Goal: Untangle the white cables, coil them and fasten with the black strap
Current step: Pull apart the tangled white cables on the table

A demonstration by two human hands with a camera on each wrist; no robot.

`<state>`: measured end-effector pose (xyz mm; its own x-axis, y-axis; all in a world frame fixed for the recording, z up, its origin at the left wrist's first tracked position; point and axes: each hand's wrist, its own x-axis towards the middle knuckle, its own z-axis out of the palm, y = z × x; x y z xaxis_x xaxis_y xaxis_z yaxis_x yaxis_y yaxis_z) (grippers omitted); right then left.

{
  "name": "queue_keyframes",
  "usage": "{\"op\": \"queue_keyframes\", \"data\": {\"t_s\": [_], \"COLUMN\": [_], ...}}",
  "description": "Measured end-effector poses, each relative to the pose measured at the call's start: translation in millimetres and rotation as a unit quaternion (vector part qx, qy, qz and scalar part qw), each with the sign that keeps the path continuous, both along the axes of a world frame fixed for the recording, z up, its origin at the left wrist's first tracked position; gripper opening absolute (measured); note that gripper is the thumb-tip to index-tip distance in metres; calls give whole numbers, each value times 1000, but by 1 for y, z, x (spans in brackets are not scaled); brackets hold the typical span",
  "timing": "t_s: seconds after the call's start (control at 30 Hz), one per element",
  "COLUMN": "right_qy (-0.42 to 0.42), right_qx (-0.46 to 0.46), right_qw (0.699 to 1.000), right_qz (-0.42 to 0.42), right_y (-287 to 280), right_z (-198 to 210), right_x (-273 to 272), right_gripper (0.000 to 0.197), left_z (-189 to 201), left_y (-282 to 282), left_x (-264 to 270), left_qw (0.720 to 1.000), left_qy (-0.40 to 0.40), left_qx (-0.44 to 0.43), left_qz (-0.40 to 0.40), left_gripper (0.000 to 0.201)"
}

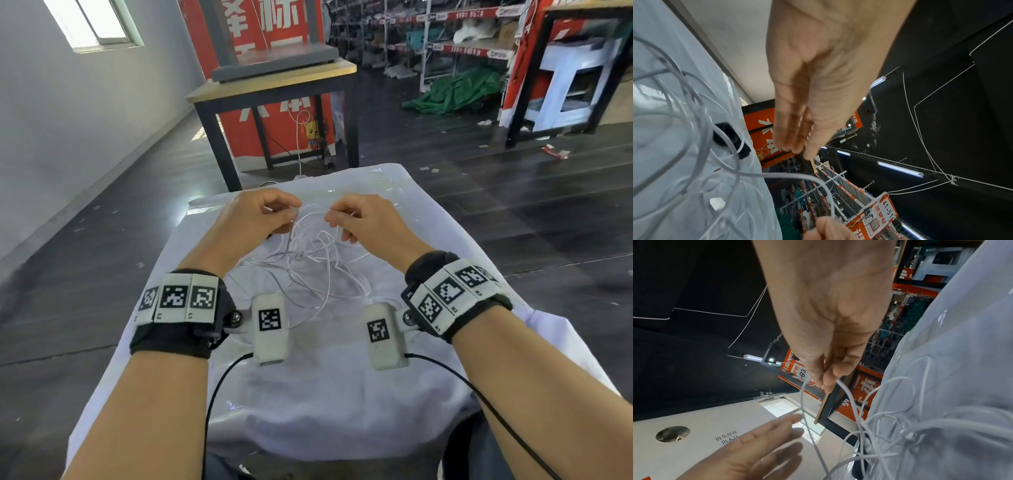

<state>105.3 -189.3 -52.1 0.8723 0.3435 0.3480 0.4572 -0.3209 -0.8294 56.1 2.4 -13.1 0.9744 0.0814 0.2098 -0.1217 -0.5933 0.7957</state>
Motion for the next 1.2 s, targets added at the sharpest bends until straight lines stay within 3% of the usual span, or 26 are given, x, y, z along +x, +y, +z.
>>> {"op": "queue_keyframes", "data": {"t_s": [0.1, 0.2, 0.23, 0.3, 0.4, 0.53, 0.67, 0.83, 1.07, 1.2], "right_qy": [15, 10, 10, 12, 1, -37, -90, -103, -97, -90], "right_qx": [26, 36, 38, 39, 44, 80, 84, 42, 37, 24], "right_qw": [999, 991, 989, 987, 988, 984, 975, 974, 966, 974], "right_qz": [-45, -127, -143, -156, -149, -152, -186, -198, -238, -205], "right_y": [0, -4, -6, -10, -9, -8, -10, -12, -15, -11], "right_z": [-2, -2, -1, 1, 4, 11, 19, 10, 0, 0], "right_x": [1, 4, 5, 6, 2, -1, -1, 1, 13, 14], "right_gripper": [14, 14, 15, 15, 17, 23, 21, 21, 21, 19], "left_z": [-2, -9, -13, -19, -22, -14, -2, -11, -14, -9], "left_y": [14, 24, 27, 31, 31, 21, 4, 6, 7, 3], "left_x": [-1, -3, -3, -3, -2, 0, 1, 5, 1, -3], "left_qw": [994, 947, 927, 922, 946, 992, 980, 983, 954, 953], "left_qy": [20, 161, 194, 203, 164, 85, 52, 113, 157, 193], "left_qx": [97, 279, 319, 328, 278, 52, -184, -138, -242, -229], "left_qz": [55, 1, -19, -18, 28, 77, 46, 43, 82, 41], "left_gripper": [19, 45, 46, 34, 19, 20, 19, 16, 19, 23]}}
